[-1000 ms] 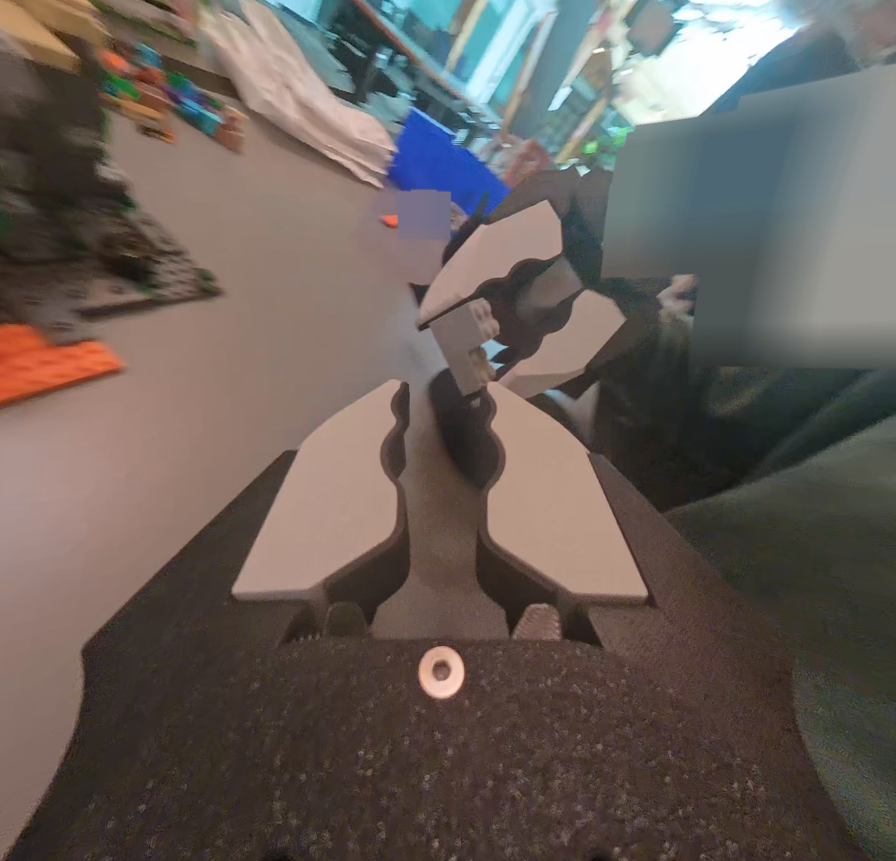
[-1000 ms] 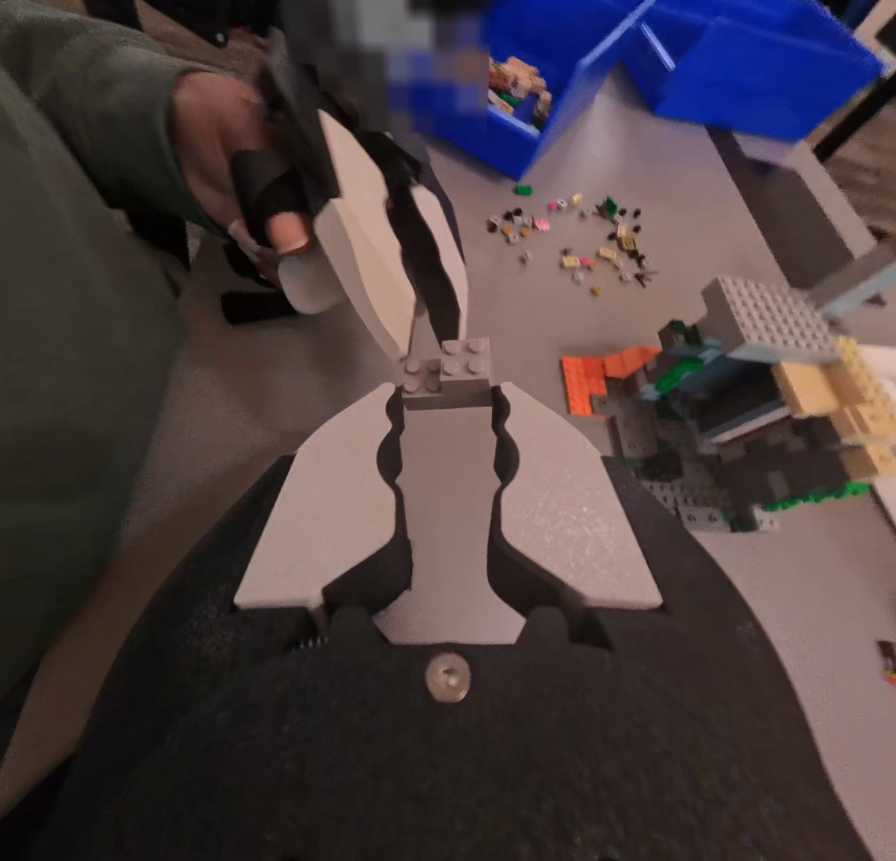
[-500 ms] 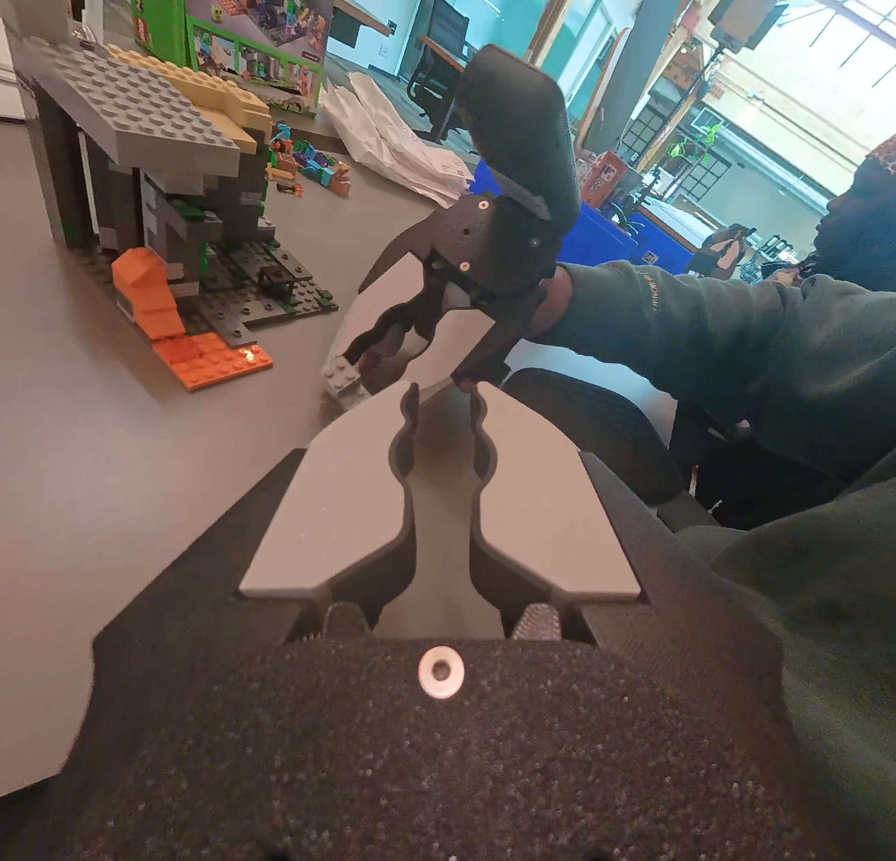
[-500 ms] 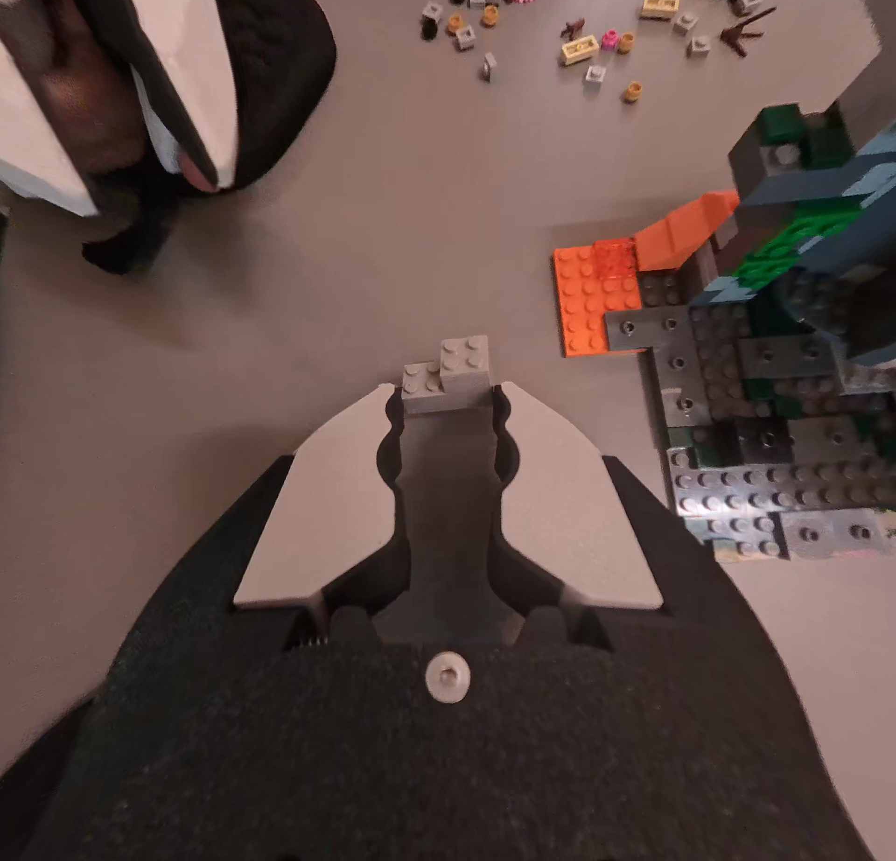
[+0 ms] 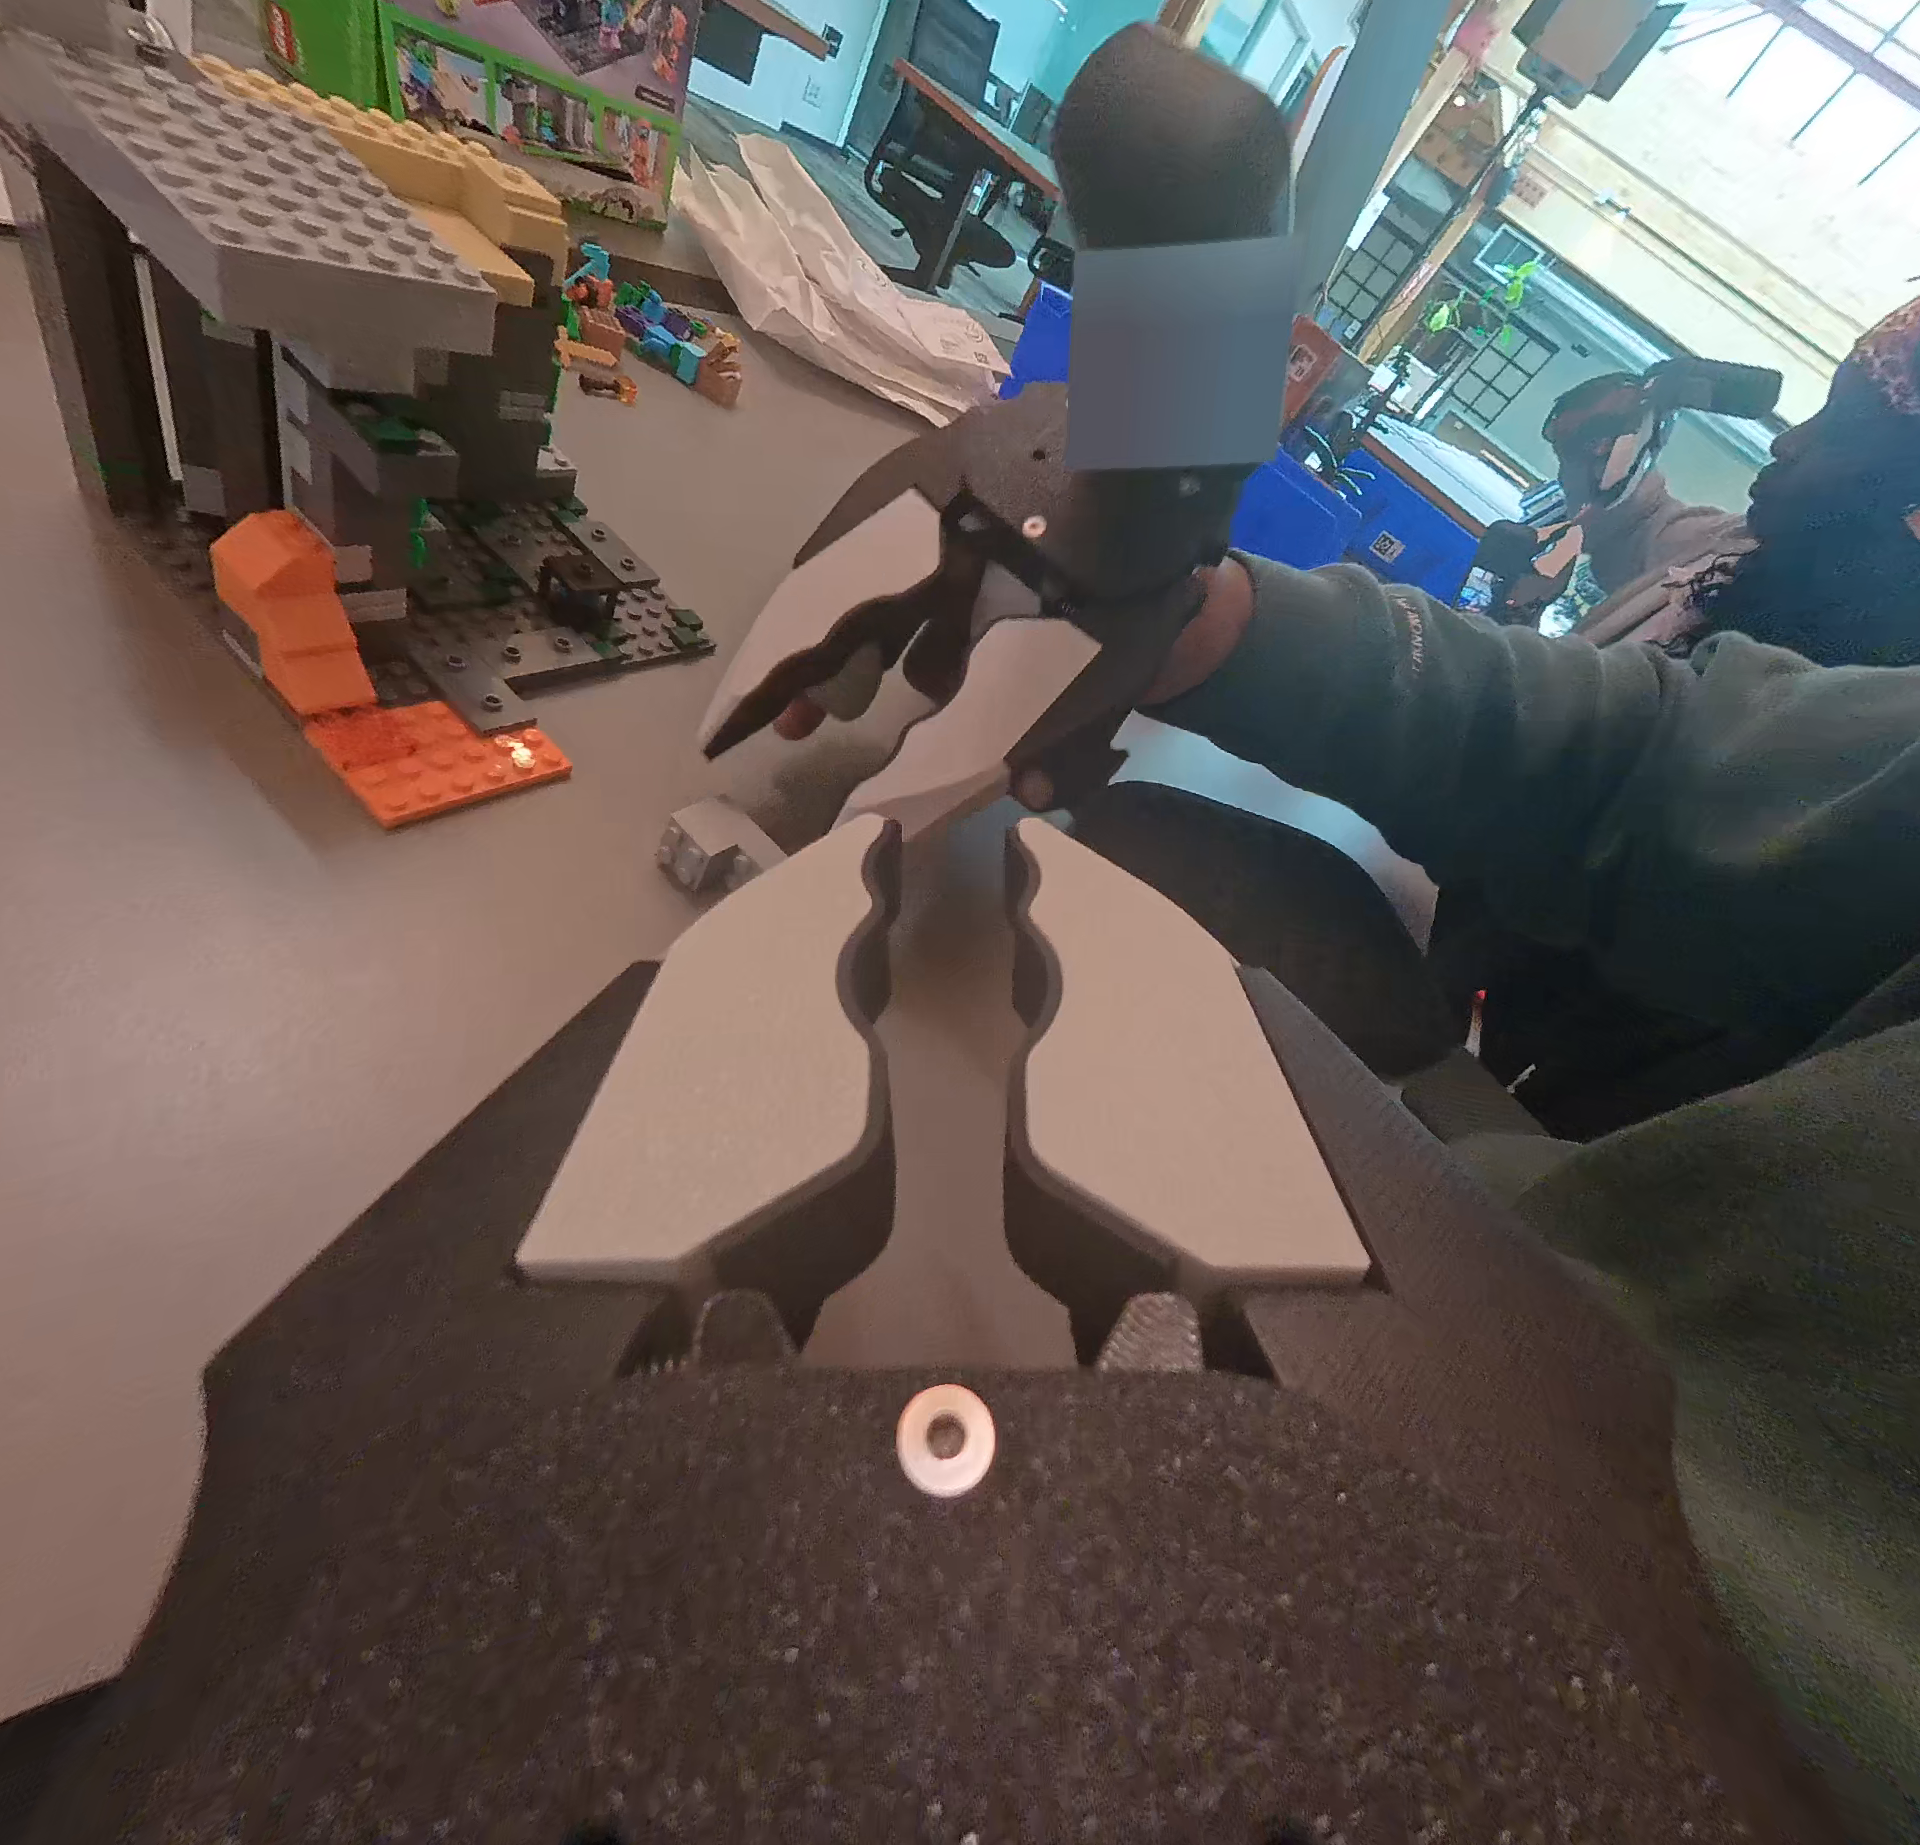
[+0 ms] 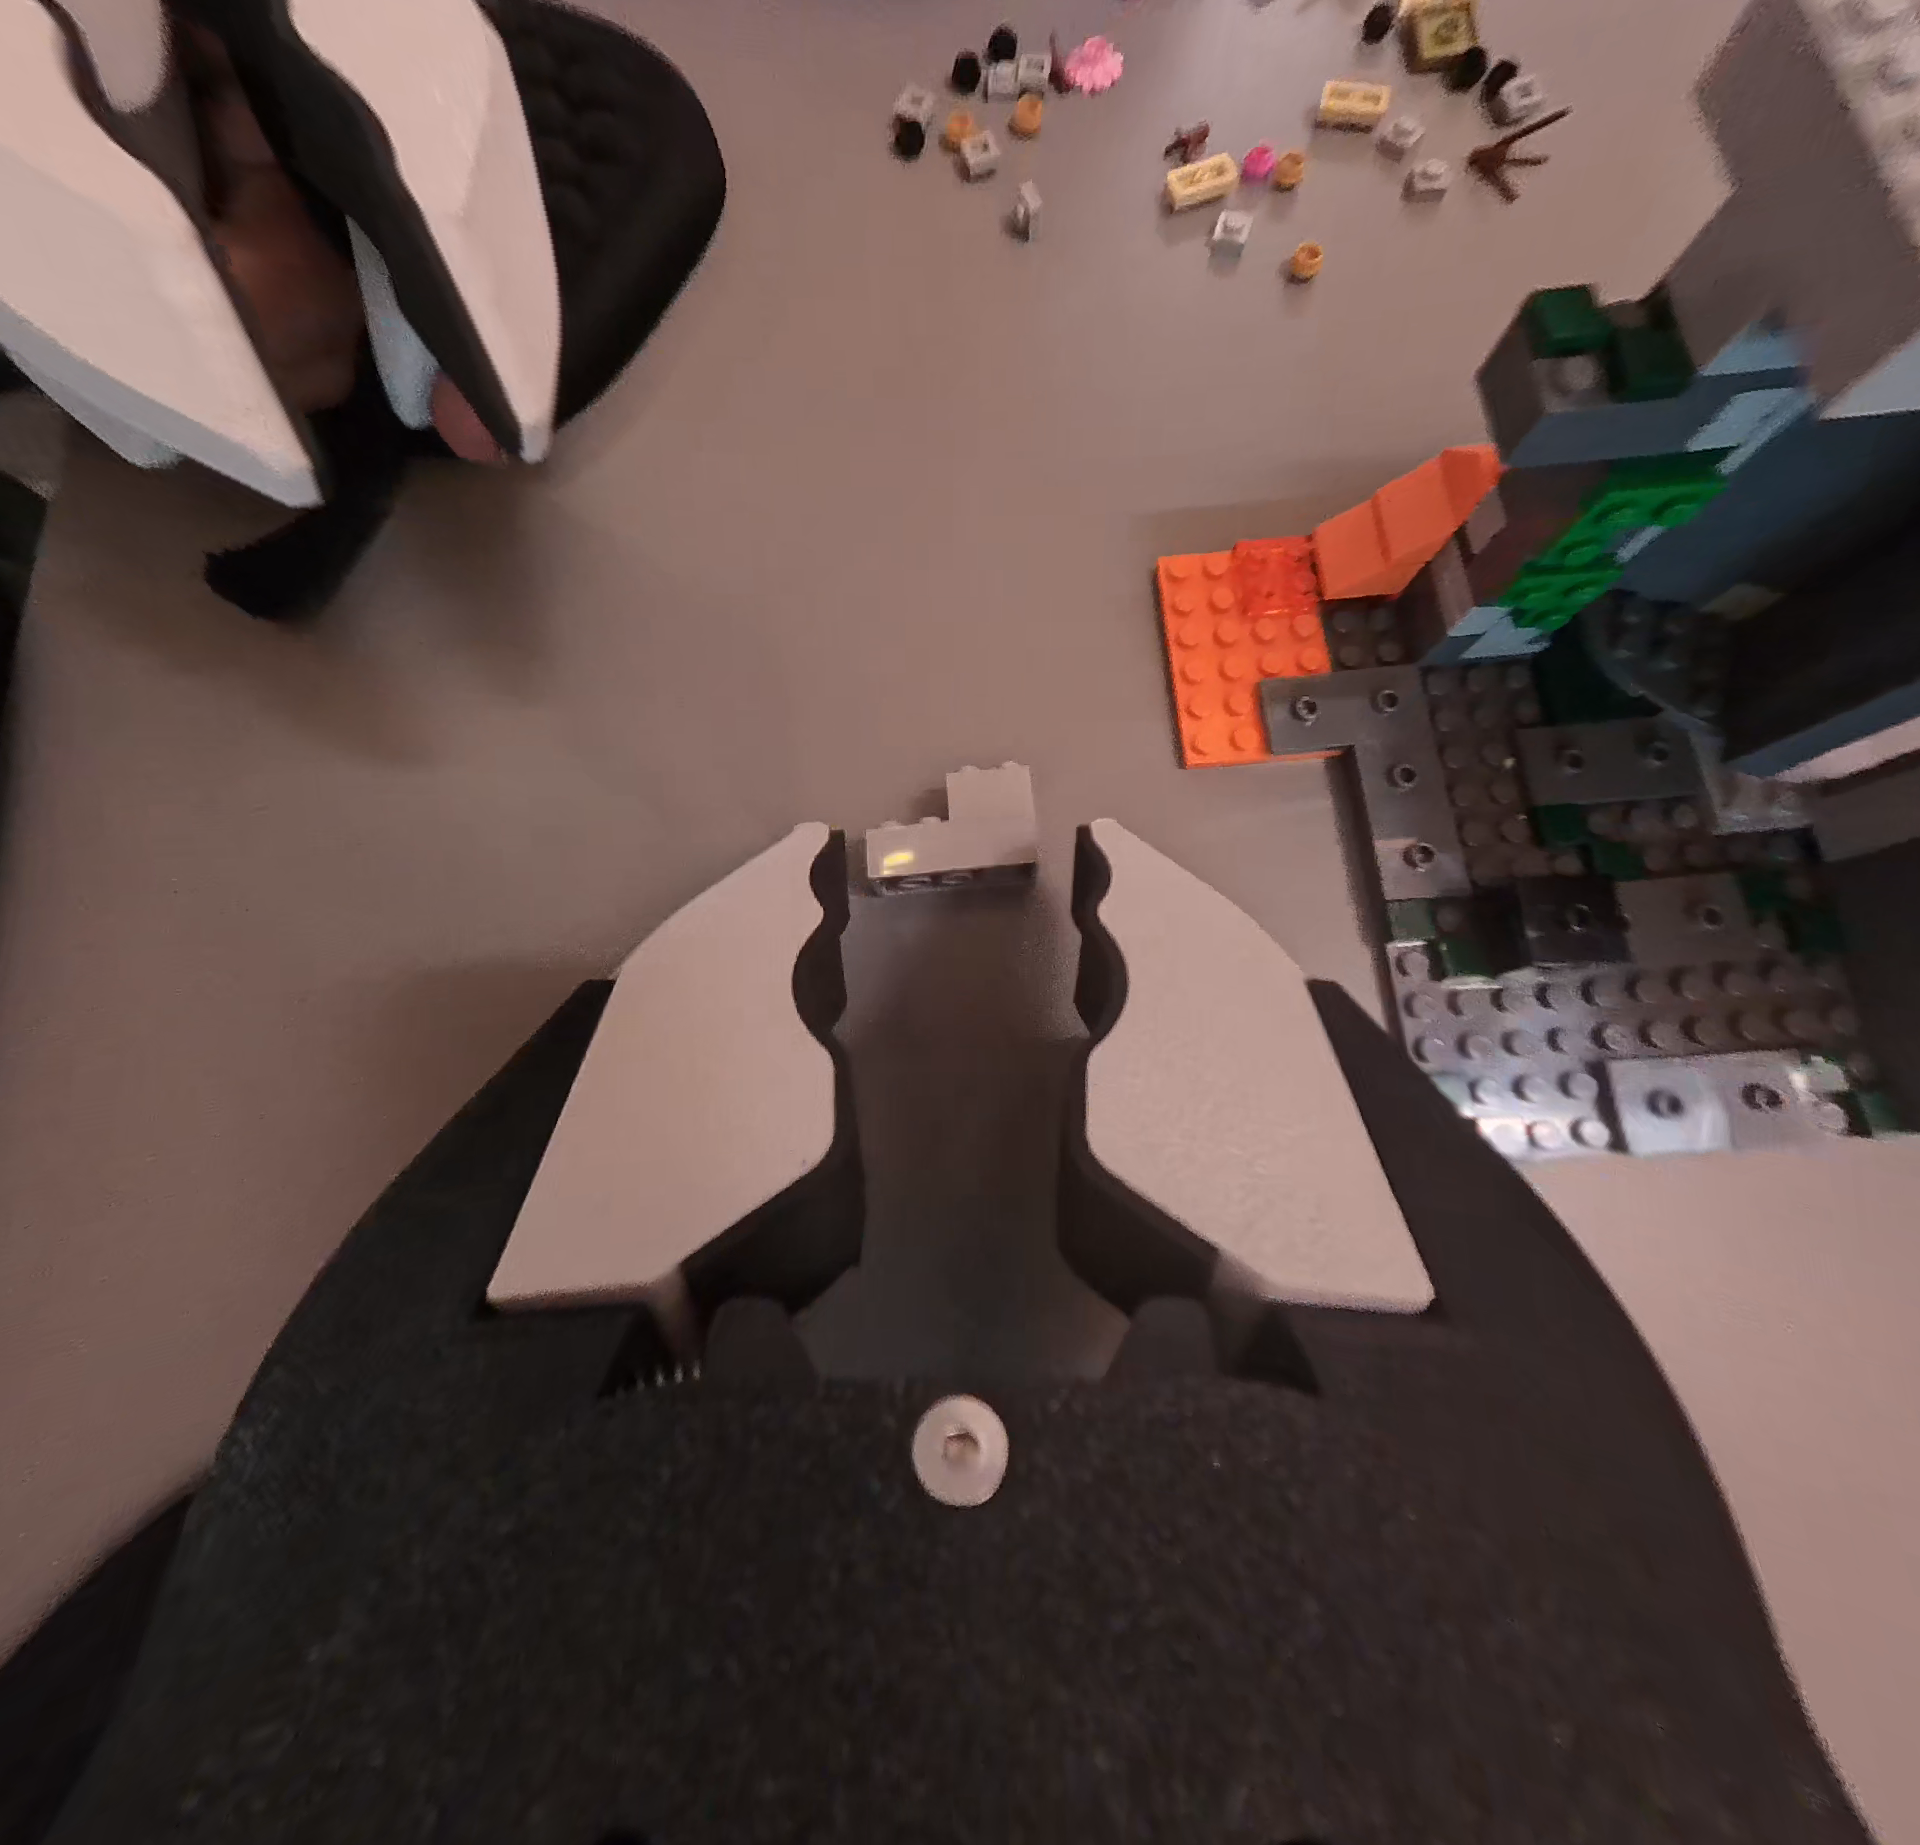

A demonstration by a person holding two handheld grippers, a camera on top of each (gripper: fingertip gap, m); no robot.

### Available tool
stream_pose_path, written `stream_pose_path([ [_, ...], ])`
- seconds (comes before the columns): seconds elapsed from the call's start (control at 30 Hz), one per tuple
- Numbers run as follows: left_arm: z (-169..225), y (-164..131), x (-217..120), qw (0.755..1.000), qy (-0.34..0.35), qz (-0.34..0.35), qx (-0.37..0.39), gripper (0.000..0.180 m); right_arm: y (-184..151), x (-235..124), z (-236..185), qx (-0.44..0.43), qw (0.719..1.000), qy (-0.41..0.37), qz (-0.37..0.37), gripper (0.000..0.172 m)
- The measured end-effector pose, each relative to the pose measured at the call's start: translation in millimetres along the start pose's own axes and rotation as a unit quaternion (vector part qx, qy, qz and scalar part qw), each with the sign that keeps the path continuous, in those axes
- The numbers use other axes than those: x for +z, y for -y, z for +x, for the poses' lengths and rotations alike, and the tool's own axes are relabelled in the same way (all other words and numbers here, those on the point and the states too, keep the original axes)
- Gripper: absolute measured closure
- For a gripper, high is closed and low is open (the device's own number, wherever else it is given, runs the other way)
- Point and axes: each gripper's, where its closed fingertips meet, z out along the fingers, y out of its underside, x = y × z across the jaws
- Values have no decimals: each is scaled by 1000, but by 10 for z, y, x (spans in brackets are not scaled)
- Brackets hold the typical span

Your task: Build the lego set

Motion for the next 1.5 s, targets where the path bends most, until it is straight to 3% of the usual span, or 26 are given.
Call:
stream_pose_path([
  [0.3, -53, 52, 149, 999, 19, -2, 36, 168, 215, -409, 181, -1, 986, -102, 136, 131],
  [0.43, -146, 224, 232, 997, 45, 21, 65, 177, 373, -793, 483, 3, 947, -221, 235, 144],
  [0.57, -293, 532, 304, 989, 89, 63, 95, 180, 409, -1196, 685, 28, 896, -320, 308, 172],
  [0.73, -500, 1017, 359, 973, 164, 114, 119, 180, 354, -1488, 828, 57, 855, -406, 319, 172],
  [1.07, -695, 1926, 480, 935, 256, 163, 185, 180, 534, -1915, 1165, 126, 811, -453, 347, 172],
  [1.27, -889, 2559, 633, 920, 284, 173, 209, 180, 817, -2046, 1393, 123, 804, -455, 362, 172],
  [1.5, -1302, 3274, 886, 903, 321, 169, 230, 180, 873, -1909, 1567, 130, 824, -446, 324, 172],
])
